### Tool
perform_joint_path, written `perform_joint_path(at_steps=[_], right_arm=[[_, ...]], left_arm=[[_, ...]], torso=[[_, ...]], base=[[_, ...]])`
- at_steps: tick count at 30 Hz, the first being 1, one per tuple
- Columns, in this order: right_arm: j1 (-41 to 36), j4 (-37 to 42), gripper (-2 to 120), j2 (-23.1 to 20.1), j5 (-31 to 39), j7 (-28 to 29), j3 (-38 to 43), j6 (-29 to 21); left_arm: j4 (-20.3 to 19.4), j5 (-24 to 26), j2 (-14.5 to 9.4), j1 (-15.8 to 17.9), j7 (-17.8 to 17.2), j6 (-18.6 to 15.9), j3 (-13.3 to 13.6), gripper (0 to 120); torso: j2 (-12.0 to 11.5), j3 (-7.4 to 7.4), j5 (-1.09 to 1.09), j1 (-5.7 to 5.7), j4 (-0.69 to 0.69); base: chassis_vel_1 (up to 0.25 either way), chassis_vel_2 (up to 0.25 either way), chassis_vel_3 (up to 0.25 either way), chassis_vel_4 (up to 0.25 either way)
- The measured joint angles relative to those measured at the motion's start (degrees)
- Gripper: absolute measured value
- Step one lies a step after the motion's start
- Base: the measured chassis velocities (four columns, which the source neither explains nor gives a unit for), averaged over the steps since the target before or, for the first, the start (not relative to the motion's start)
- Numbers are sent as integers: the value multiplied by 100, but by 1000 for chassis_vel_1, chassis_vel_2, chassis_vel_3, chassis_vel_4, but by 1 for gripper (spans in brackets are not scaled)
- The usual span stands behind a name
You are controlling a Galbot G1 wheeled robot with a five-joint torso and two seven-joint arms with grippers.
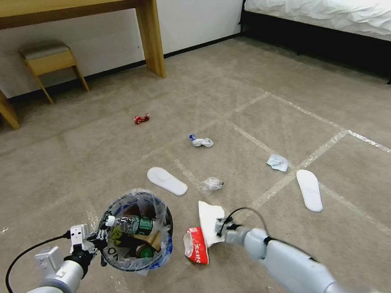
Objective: Pick up the trash bin and place the garbage on the floor into it.
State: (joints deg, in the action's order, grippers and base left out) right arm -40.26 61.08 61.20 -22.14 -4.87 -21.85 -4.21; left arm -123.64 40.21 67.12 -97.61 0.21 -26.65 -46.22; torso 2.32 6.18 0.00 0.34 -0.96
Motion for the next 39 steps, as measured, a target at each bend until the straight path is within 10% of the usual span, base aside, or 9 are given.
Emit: perform_joint_path(at_steps=[39], right_arm=[[1697, 5020, 0, -2331, 6936, 223, 999, -241]], left_arm=[[260, 498, -721, 703, 216, -565, 393, 1]], torso=[[3, -2, -1, -4, -1]], base=[[0, 0, 0, 0]])
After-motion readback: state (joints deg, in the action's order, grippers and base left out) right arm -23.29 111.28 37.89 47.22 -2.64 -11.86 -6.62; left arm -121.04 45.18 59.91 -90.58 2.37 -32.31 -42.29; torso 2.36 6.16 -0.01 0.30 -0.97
